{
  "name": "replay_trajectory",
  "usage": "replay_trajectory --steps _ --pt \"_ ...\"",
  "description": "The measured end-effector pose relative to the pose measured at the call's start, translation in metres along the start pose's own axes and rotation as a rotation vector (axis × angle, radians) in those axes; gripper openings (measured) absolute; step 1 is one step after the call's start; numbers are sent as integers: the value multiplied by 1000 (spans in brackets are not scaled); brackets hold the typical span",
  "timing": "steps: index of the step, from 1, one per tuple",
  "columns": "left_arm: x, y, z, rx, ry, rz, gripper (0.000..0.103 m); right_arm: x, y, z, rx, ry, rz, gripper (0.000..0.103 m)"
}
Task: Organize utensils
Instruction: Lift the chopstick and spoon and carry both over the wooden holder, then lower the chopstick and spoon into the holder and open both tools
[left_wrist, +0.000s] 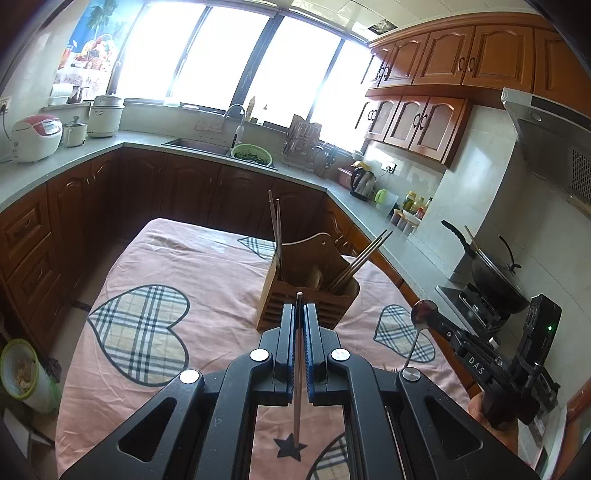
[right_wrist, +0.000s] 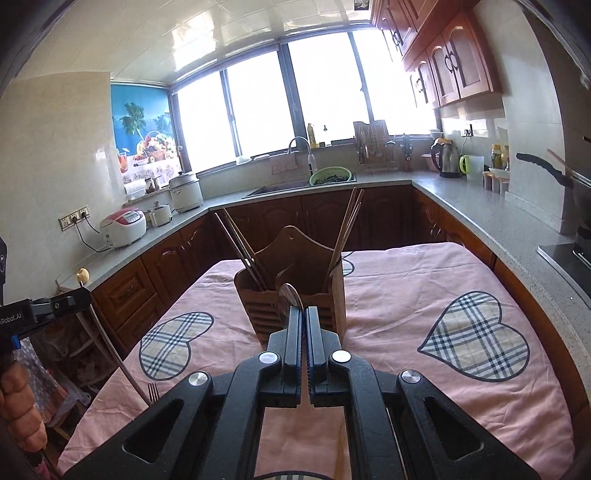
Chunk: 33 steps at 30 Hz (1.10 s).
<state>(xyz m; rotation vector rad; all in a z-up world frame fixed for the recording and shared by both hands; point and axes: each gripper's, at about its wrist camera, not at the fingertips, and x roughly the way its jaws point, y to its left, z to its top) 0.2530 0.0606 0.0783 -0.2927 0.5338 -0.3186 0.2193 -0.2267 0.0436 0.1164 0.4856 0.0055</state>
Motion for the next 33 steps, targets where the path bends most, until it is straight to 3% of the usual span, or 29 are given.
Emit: replay_trajectory --steps 20,28,33 --pt "75 0 99 41 -210 -17 3 56 -8 94 -60 -262 -132 2" --pt "135 -4 106 74 -249 4 3 93 -4 109 -128 -314 -189 2" --pt "181 -1 97 84 -200 31 3 119 -1 100 -176 -301 -207 2"
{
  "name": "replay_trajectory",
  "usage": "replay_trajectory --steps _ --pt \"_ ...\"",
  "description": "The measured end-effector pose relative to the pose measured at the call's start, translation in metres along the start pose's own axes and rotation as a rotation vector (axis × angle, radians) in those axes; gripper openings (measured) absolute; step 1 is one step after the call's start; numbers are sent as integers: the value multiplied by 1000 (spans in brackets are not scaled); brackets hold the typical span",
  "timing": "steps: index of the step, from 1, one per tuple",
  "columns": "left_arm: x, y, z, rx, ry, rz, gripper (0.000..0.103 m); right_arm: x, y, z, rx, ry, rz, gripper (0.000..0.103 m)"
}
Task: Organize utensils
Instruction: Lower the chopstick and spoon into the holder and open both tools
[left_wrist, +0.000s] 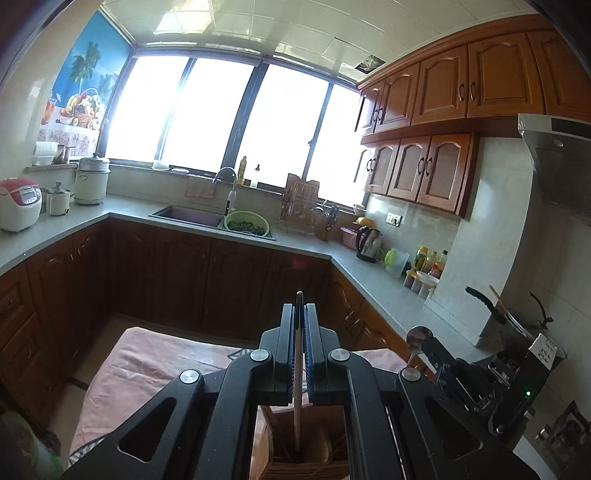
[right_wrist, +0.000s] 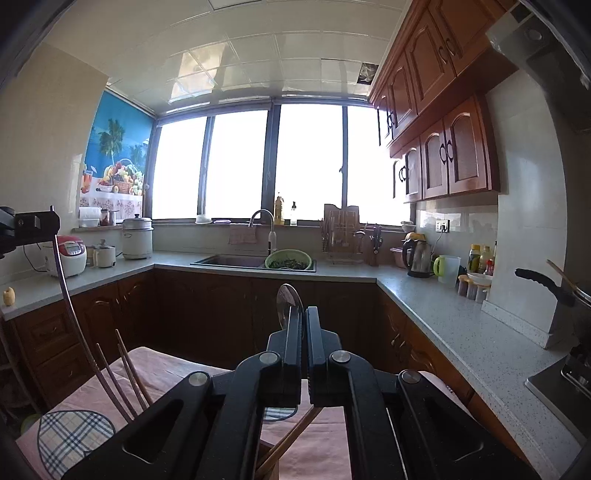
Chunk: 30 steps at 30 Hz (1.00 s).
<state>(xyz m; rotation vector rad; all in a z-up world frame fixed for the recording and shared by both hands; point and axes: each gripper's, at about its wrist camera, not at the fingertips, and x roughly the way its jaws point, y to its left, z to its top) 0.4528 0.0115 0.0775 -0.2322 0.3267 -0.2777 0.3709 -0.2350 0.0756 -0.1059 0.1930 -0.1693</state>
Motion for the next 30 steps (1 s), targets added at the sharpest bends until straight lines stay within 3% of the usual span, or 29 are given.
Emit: replay_trajectory --steps 5,11,20,30 --pt "37 -3 -13 -6 55 22 3 11 12 -26 -43 17 -7 2" --pt "56 -12 -25 27 77 39 3 5 25 -46 -82 21 14 2" --pt "63 -7 -39 26 133 44 3 2 14 -42 -48 3 4 2" --pt "50 -2 -44 21 108 39 3 12 31 -65 -102 17 6 2"
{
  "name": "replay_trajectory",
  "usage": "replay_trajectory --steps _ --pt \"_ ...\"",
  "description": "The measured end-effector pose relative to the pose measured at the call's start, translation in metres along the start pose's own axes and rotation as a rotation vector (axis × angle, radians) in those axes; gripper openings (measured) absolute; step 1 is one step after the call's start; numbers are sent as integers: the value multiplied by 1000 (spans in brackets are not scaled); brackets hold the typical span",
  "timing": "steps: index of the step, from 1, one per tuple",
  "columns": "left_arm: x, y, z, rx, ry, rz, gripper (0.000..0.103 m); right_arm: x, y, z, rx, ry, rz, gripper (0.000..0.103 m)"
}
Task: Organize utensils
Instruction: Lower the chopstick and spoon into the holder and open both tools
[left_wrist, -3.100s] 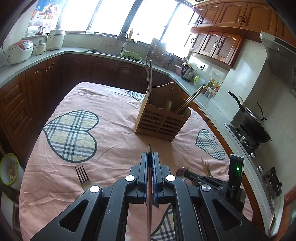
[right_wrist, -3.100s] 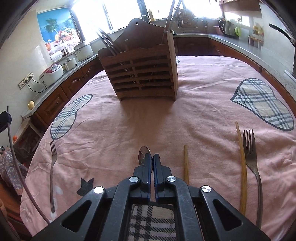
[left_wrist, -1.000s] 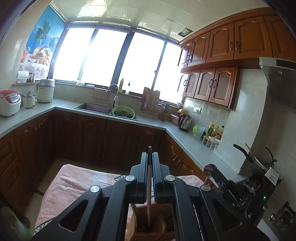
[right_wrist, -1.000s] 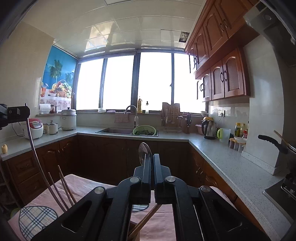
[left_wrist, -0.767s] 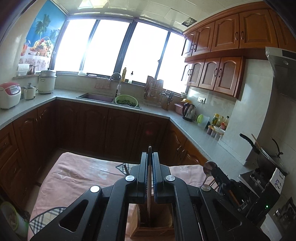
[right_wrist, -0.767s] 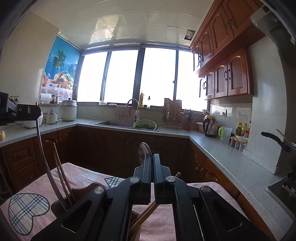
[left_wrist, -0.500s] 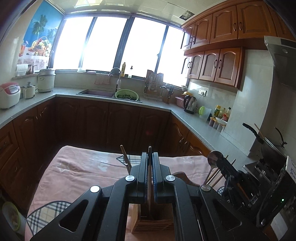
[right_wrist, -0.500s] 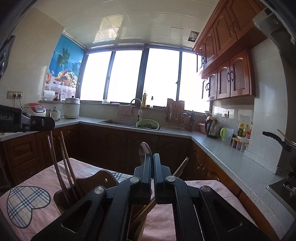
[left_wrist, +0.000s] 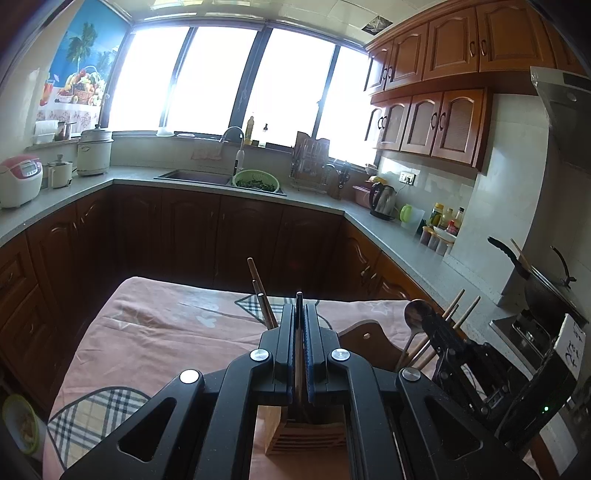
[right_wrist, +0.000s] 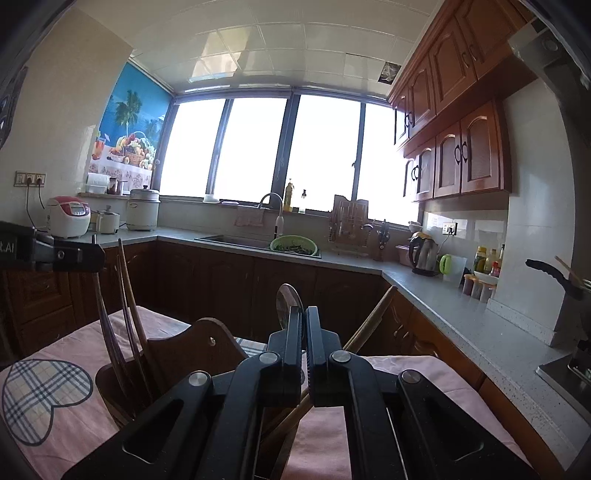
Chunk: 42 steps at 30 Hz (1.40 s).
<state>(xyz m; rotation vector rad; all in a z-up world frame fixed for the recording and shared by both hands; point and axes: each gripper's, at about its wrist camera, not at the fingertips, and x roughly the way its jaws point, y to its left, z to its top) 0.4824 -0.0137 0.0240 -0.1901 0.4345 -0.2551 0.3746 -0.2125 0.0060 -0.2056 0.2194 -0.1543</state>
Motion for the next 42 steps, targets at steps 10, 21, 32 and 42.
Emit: replay_trajectory --steps 10,21,32,42 --pt "-3 23 -13 -62 27 -8 4 -3 -4 -12 -2 57 31 2" --pt "0 20 -1 -87 50 0 4 2 -8 -14 24 104 64 3" --pt "-16 23 1 -104 50 -7 21 -8 -14 -5 65 104 95 25" --pt "-73 31 -18 -151 14 33 92 -66 -47 14 234 51 123 85"
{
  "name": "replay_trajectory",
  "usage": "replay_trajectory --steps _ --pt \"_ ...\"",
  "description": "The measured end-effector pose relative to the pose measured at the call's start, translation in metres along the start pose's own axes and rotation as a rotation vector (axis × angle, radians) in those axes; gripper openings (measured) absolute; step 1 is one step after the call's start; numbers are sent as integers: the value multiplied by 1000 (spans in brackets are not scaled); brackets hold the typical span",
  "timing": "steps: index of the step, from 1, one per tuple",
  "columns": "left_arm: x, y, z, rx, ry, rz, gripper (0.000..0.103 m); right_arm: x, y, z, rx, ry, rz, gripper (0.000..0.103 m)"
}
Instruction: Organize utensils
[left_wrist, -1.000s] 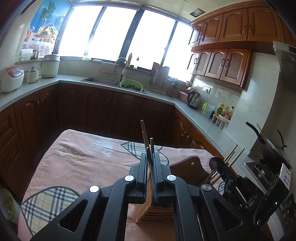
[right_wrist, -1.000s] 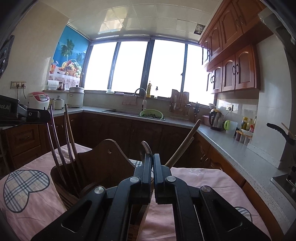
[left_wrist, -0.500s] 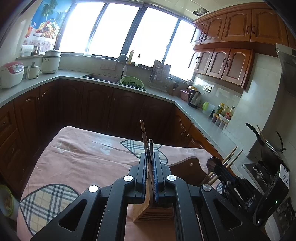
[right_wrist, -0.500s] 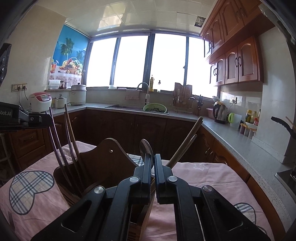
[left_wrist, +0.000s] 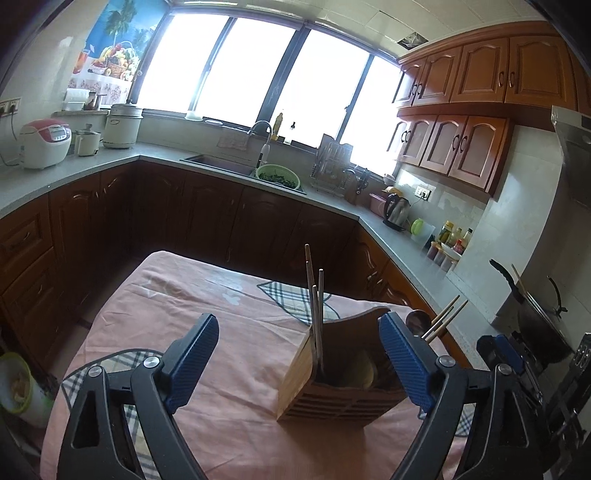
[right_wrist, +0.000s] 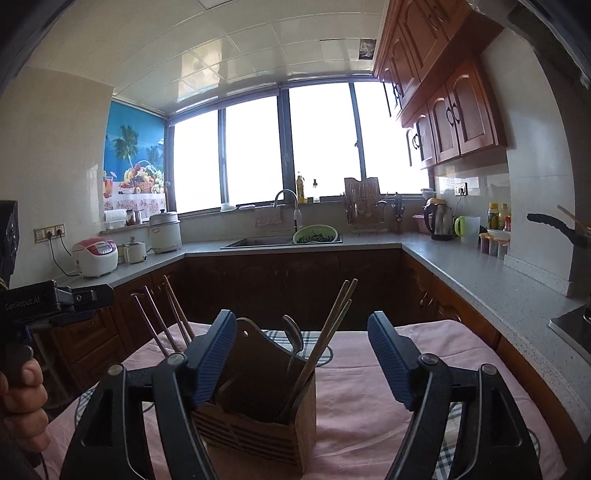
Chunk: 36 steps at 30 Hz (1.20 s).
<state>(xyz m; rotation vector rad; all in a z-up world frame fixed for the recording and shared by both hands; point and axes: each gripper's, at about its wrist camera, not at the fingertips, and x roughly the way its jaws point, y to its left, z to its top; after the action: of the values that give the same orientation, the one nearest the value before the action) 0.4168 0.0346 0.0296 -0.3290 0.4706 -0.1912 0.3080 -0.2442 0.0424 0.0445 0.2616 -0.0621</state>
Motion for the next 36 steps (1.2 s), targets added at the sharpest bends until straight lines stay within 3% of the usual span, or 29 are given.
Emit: replay_trajectory --steps 3,9,19,29,36 --pt "-18 5 -14 -28 29 5 98 -16 -16 -5 99 26 25 93" --pt "-51 16 -44 -73 109 27 99 -41 -37 -29 297 120 84 93" --pt "-100 20 -71 -119 191 42 99 -86 -30 -60 385 207 150 97" --pt "-155 8 -104 -44 206 77 99 -134 -1 -84 293 251 159 97" --pt "-213 -8 -113 57 107 136 100 -174 13 -77 194 213 143 100"
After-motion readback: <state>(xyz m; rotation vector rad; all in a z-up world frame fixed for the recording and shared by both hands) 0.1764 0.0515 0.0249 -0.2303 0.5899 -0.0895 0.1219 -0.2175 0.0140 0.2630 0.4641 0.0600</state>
